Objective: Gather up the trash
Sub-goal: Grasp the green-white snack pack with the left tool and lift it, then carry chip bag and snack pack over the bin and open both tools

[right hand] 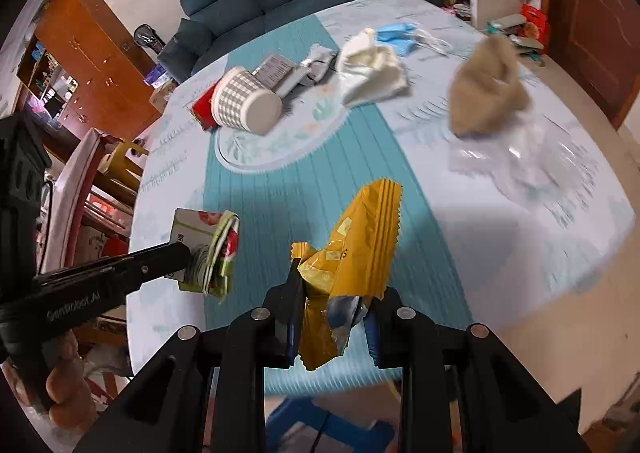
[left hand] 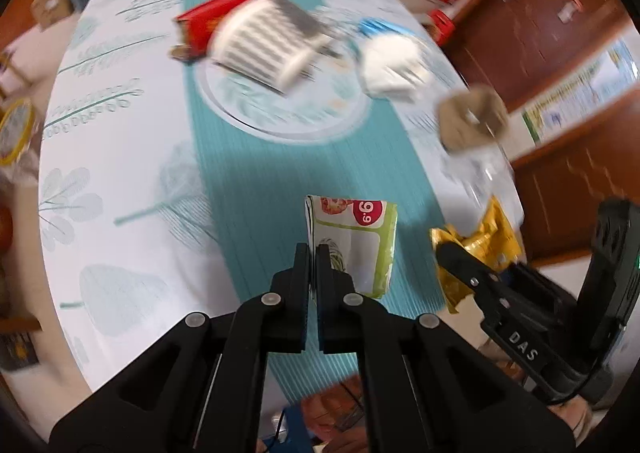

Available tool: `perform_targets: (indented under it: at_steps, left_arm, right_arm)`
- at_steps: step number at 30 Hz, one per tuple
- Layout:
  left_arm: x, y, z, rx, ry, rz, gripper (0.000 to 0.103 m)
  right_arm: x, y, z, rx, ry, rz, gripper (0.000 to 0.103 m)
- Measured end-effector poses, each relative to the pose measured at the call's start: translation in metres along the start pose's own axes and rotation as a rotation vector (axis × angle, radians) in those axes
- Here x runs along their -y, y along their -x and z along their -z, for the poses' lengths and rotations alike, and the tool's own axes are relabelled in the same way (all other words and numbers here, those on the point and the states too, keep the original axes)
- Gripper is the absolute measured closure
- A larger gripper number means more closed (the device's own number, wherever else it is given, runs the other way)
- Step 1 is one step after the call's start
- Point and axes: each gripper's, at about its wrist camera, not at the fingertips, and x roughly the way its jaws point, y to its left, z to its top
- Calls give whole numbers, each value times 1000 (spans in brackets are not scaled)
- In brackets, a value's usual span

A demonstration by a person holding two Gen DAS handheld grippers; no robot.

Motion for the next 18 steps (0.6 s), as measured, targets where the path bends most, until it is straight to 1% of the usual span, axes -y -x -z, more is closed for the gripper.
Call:
perform_targets:
  at_steps: [3,6,8,11,14,18]
  left_arm:
    - [31,5,28,-21,-95,12,103]
    - [63,2,53,-36,-192,17,103]
    - [84,-3,70,-51,-253,17,103]
    - [114,-15,95,-93,-331,29,103]
    - [139,-30,122,-140,-408,27,103]
    - [165,-55,153,-199,-503,27,103]
  right_arm:
    - [14,19,28,5,-13,31,78]
    - [34,34,57,1,-43,64,78]
    - [48,43,76,-3,-64,89,78]
    - [70,51,106,-12,-104,124,78]
    - [100,53,140,-33,-178,147,78]
    - [135,37,182,-73,-277,160,78]
